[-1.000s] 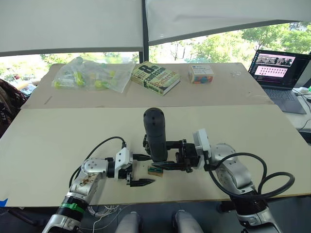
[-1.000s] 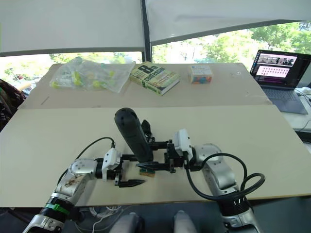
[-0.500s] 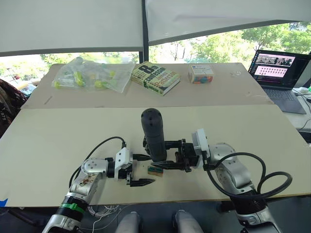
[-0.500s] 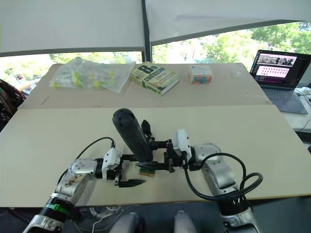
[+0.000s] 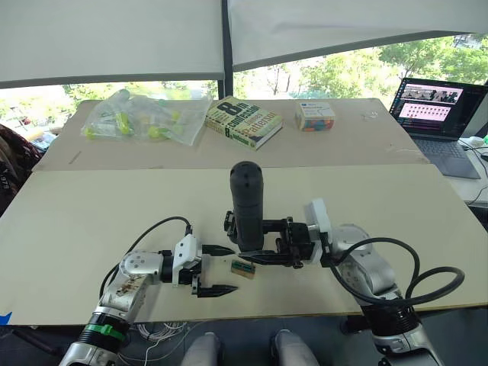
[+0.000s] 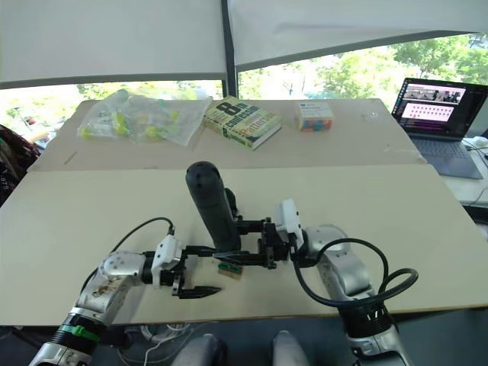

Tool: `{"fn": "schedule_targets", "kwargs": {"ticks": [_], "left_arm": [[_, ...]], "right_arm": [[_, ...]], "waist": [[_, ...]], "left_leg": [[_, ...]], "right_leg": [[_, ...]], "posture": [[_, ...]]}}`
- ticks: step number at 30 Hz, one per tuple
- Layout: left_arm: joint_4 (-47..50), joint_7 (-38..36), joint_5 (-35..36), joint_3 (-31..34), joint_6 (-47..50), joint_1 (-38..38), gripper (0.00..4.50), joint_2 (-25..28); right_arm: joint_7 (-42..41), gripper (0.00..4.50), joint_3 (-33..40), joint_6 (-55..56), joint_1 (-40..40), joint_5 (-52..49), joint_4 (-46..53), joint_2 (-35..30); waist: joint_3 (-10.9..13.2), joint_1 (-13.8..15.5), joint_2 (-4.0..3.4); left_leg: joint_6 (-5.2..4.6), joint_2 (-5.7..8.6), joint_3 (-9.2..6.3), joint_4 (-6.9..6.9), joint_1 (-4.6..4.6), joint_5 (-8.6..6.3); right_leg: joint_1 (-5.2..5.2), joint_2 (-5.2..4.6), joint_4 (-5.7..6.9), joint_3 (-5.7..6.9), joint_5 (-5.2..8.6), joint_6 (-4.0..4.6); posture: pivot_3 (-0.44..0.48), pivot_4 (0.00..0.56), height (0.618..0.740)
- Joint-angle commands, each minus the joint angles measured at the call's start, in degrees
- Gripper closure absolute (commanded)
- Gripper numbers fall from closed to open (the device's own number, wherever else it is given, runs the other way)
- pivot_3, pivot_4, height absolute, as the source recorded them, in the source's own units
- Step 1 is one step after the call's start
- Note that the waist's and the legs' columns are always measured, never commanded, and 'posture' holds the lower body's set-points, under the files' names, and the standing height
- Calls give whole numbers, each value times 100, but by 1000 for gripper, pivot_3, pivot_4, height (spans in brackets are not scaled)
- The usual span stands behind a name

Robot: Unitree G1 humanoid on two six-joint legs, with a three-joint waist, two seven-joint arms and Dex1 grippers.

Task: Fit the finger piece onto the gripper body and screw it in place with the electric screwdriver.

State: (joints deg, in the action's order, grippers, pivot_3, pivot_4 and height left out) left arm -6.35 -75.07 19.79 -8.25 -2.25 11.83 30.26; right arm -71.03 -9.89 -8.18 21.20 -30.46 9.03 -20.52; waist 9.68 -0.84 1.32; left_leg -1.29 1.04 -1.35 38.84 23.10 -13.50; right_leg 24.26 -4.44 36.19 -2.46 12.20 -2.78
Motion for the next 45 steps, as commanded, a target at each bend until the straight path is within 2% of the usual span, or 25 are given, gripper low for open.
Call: {"fn": "schedule_targets", "kwargs": {"ticks": [1,9,13,16,26,36,45], "left_arm": [[331,4,270,268,19,-112,0,112],[840,127,823,776,378,-331,0,284],[1168,224,1361,1149,1031,-380,0,497],[1271,253,1507,1319,1210,-344,0,597],[1334,363,2169,1780,2231,149,0,977],[1109,565,2187,1941,2452,644,0,925],[948,655,1896,1875,2199,619,0,808]], "right_arm": [[19,2587,199,31,146,-270,364,-5],[188,2587,403,-184,186,-537,678,-150],[407,2587,753,-479,257,-873,912,-346],[491,2587,963,-709,346,-1116,1002,-514],[940,2587,1465,-1251,1283,-1532,602,-650],[1506,2587,1330,-1741,2160,-1580,189,-271],[1455,2587,1085,-1438,2288,-1122,-279,233]], "waist": [[0,-1,0],[0,1,0],[0,0,0],[0,2,0],[1,-3,0],[1,-16,0],[2,-12,0]], "left_leg": [[0,0,0,-1,0,0],[1,-1,0,-1,2,0],[1,-2,-1,-2,3,-1],[1,-1,-1,-2,3,-1],[1,-1,0,-2,3,-1],[1,0,0,-4,6,0],[1,0,0,-6,11,-1]], "right_leg": [[1,-1,-1,0,0,0],[2,-2,-1,0,0,0],[4,-2,-2,0,0,0],[2,-3,-3,0,0,0],[3,1,-3,2,0,0],[7,1,-2,1,-2,3],[13,0,-2,1,-2,3]], "posture": [[0,150,740],[0,150,740],[0,150,740],[0,150,740],[0,150,740],[0,150,740],[0,150,740]]}}
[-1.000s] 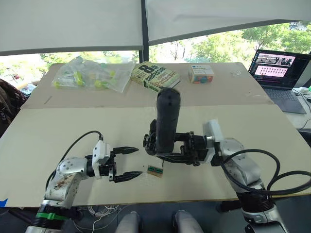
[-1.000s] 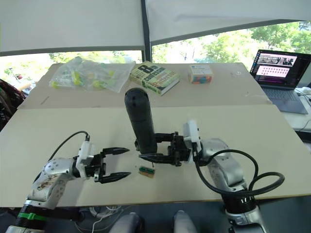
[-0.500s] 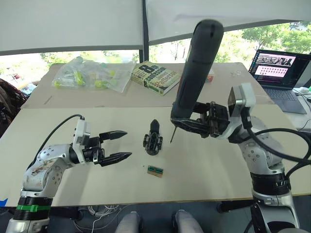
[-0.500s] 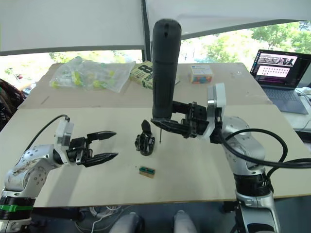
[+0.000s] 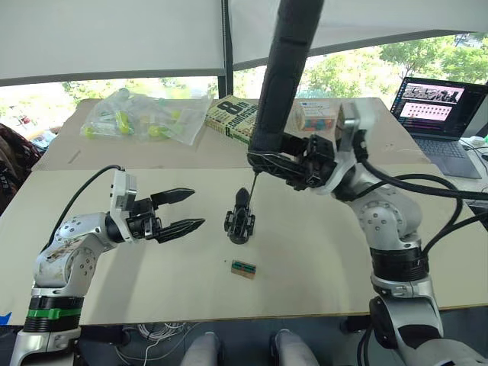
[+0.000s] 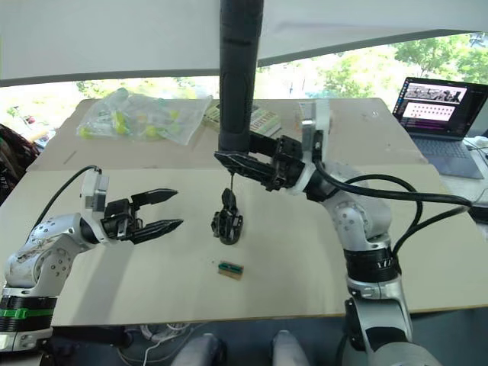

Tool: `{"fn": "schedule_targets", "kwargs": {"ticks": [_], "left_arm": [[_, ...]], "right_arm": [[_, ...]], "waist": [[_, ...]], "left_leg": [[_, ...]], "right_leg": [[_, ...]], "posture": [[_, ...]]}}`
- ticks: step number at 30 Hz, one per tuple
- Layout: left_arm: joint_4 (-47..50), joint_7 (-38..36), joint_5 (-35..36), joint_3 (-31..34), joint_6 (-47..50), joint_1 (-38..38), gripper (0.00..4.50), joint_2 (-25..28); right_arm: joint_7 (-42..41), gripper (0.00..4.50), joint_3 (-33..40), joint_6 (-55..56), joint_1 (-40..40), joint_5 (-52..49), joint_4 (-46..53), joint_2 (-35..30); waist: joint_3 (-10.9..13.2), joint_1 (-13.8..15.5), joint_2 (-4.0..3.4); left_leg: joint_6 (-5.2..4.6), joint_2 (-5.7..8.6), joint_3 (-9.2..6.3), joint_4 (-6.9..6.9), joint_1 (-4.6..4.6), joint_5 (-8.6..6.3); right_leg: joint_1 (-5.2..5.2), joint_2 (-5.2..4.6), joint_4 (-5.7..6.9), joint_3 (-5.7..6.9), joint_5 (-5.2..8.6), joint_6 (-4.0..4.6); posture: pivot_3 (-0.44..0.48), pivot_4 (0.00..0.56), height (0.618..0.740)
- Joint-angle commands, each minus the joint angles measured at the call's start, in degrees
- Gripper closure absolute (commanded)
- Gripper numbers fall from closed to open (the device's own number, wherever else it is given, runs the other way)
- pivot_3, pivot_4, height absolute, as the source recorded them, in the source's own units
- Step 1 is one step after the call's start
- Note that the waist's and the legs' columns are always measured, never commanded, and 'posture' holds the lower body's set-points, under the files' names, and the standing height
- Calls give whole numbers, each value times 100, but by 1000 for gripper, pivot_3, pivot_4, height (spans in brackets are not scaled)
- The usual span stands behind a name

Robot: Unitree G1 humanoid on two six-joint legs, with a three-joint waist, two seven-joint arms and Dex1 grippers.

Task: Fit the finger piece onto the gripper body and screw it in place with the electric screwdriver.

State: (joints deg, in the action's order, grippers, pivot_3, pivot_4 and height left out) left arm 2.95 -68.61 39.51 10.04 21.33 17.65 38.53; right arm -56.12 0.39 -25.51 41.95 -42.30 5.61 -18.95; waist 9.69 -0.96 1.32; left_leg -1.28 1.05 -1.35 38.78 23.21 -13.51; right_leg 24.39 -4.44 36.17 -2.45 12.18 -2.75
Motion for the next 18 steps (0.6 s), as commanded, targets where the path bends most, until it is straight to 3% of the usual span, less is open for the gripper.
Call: {"fn": "schedule_targets", "kwargs": {"ticks": [1,18], "left_arm": [[5,10,-108,36,-191,18,0,-43],[-58,-2,-641,-295,-638,-293,0,-358]], "right_arm": [[-48,2587,12,348,227,143,0,142],[-119,2587,-276,547,182,652,-287,687]], "waist": [[0,0,0],[1,-6,-2]], "left_leg": [[0,0,0,0,1,0],[2,0,0,-3,4,-1]], "right_leg": [[1,0,0,0,0,0],[9,-1,1,0,-2,3]], "posture": [[0,150,740],[0,150,740]]}}
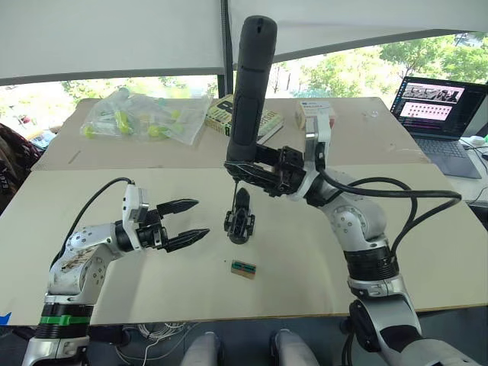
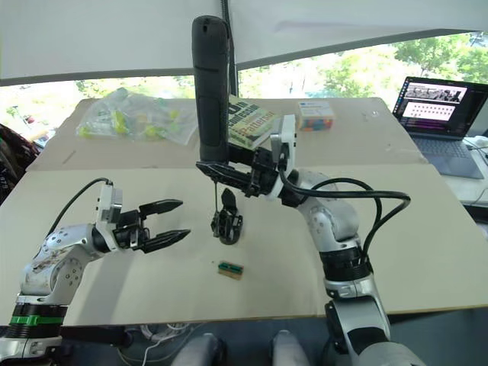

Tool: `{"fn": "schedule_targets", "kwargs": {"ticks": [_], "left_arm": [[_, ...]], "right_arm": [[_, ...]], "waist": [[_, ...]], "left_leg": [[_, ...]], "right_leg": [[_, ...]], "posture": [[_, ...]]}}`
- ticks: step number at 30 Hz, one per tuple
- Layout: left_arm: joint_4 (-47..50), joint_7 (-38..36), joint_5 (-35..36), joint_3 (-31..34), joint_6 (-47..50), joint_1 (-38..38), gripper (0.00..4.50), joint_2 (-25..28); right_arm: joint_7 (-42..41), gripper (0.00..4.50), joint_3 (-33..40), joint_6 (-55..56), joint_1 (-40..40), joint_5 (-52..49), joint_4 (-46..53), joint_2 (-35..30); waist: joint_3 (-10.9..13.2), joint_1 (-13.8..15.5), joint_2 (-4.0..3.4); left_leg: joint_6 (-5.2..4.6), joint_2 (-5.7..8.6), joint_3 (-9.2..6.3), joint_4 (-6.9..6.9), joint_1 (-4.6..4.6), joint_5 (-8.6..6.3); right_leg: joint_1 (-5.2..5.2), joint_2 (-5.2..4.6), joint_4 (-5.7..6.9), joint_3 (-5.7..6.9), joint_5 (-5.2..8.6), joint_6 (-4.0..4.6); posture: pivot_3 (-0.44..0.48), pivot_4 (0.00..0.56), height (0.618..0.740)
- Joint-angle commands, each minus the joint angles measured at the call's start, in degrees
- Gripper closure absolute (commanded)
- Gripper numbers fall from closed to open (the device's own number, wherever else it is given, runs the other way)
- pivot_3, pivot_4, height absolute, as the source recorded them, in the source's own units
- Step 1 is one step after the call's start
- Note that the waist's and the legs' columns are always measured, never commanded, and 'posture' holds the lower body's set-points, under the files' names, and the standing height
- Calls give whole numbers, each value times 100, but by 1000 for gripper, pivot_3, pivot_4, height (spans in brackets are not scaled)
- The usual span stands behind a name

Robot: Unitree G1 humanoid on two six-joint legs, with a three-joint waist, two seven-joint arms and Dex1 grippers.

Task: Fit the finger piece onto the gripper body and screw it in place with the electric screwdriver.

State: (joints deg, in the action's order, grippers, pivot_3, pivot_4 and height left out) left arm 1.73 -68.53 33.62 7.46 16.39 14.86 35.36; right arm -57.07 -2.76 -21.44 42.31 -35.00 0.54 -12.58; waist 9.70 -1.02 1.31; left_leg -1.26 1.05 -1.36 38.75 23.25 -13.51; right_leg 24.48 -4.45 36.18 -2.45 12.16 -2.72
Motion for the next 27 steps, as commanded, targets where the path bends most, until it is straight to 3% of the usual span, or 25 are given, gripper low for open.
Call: {"fn": "schedule_targets", "kwargs": {"ticks": [1,14,27], "left_arm": [[44,-9,-86,-71,-168,-9,0,-63],[-345,-180,-634,-564,-749,97,0,-227],[-540,-215,-713,-662,-933,205,0,-326]], "right_arm": [[-32,2587,15,122,139,-64,218,53],[-145,2587,-220,104,53,95,75,-10],[-192,2587,-227,148,2,188,22,-1]], "waist": [[0,0,0],[0,0,0],[0,-3,0]], "left_leg": [[0,0,0,0,1,0],[1,0,0,-1,0,0],[1,0,0,-1,1,0]], "right_leg": [[1,0,0,0,0,0],[2,0,0,0,-1,1],[2,1,0,1,-1,1]], "posture": [[0,150,740],[0,150,740],[0,150,740]]}}
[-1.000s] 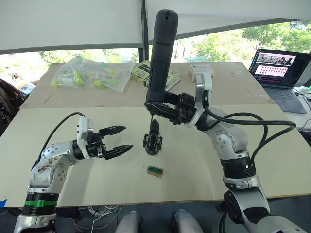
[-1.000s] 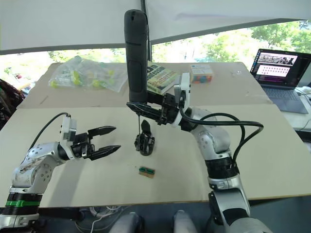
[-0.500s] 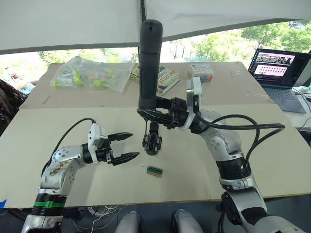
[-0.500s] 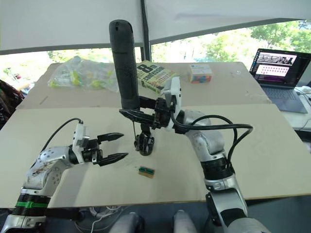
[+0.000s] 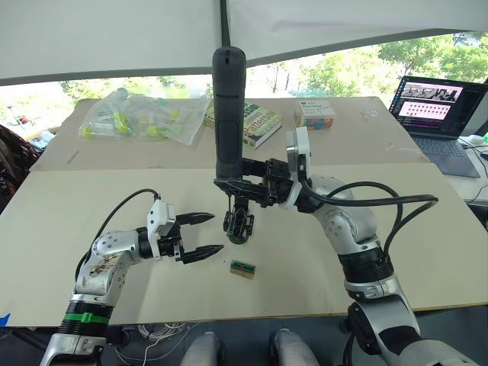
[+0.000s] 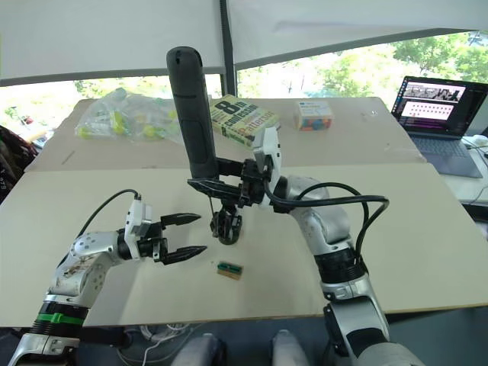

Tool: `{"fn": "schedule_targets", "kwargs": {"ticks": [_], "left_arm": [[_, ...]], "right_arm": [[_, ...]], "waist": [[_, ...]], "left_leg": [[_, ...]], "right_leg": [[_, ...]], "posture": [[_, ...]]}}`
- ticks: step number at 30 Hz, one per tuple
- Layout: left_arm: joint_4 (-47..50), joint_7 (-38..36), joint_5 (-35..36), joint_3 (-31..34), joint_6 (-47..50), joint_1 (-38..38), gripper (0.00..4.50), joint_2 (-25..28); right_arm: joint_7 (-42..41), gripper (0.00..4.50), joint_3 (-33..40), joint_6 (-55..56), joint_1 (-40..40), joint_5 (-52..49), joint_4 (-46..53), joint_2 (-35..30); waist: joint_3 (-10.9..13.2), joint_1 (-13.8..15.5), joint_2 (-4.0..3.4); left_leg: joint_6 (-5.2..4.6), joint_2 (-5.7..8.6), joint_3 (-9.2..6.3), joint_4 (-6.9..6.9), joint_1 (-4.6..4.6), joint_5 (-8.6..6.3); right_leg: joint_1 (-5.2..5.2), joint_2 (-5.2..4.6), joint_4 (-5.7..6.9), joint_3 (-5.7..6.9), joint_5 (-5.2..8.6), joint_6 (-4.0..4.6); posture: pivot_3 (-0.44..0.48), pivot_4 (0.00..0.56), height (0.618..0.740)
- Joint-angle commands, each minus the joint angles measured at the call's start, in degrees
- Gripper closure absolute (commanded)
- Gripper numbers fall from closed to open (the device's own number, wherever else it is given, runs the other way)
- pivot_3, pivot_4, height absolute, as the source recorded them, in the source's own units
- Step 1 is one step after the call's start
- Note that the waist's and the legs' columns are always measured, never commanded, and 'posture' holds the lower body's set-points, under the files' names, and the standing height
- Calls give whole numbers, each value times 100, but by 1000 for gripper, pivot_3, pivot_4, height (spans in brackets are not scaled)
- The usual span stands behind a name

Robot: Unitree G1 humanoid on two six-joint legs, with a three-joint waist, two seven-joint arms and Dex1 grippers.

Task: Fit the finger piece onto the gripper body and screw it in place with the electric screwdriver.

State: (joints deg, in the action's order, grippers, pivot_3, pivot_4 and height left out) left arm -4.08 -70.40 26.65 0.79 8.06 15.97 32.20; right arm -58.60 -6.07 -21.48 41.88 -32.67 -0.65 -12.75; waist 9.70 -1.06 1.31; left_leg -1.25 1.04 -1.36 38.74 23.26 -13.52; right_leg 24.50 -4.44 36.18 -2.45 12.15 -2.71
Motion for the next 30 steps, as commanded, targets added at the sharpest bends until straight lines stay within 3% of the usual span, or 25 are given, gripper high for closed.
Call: {"fn": "schedule_targets", "kwargs": {"ticks": [1,30], "left_arm": [[35,-29,-17,3,-102,94,0,-10],[-31,22,-100,0,-168,89,0,-108]], "right_arm": [[-41,2587,102,155,43,-38,136,12],[-217,2587,119,250,29,119,4,-16]], "waist": [[0,1,0],[0,1,0]], "left_leg": [[0,0,0,0,0,0],[0,0,0,0,-1,0]], "right_leg": [[0,0,0,0,0,0],[-1,0,0,0,0,0]], "posture": [[0,150,740],[0,150,740]]}}
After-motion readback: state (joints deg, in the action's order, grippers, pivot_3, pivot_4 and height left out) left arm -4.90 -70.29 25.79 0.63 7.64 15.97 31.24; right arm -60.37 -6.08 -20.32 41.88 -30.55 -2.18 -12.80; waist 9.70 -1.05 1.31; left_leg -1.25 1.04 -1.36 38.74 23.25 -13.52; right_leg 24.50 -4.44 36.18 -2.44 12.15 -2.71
